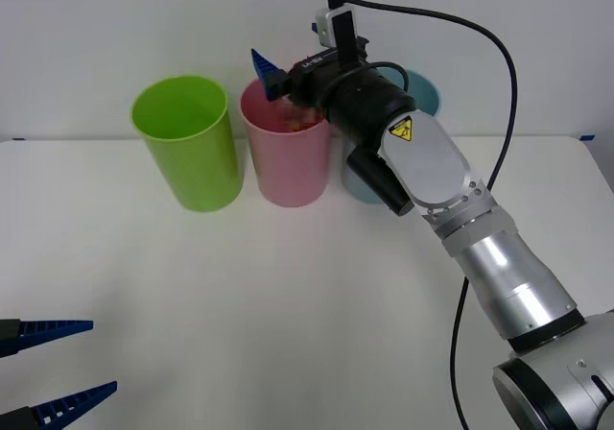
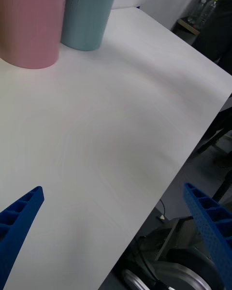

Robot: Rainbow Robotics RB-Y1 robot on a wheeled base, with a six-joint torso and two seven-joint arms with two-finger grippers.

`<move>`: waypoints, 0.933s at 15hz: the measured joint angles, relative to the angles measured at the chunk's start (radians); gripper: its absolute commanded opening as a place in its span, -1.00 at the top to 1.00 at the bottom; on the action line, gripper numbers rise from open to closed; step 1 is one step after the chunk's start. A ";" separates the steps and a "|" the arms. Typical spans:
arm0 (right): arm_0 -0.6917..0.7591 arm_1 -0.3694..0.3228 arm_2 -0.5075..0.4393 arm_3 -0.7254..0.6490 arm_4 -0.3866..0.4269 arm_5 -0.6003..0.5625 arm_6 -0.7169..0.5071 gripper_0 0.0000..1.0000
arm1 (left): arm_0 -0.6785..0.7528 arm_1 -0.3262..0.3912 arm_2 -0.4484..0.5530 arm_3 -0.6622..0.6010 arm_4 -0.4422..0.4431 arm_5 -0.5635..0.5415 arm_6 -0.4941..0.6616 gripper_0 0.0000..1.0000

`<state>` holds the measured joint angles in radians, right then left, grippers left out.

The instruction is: Put cans in the blue bin and PET bottles in the pink bin and trash in the green bin.

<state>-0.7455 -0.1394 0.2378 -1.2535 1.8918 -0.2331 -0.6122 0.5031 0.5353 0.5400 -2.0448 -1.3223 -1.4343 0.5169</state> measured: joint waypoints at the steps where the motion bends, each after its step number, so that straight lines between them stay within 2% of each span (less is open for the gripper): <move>1: 0.000 0.000 0.000 -0.001 0.000 0.000 0.000 -1.00 | 0.000 0.000 0.000 0.000 0.000 0.000 0.000 -1.00; 9: -0.003 -0.003 0.000 -0.005 -0.025 0.001 0.000 -1.00 | 0.000 0.000 0.000 0.000 0.000 0.000 0.000 -1.00; 11: -0.006 -0.015 -0.005 -0.050 -0.099 -0.014 0.000 -1.00 | 0.000 0.000 0.000 0.000 0.000 0.000 0.000 -1.00; 14: 0.004 -0.092 -0.063 -0.152 -0.208 -0.169 -0.002 -1.00 | 0.000 0.000 0.000 0.000 0.000 0.000 0.000 -1.00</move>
<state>-0.7416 -0.2317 0.1744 -1.4052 1.6839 -0.4019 -0.6139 0.5031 0.5354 0.5400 -2.0448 -1.3223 -1.4343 0.5169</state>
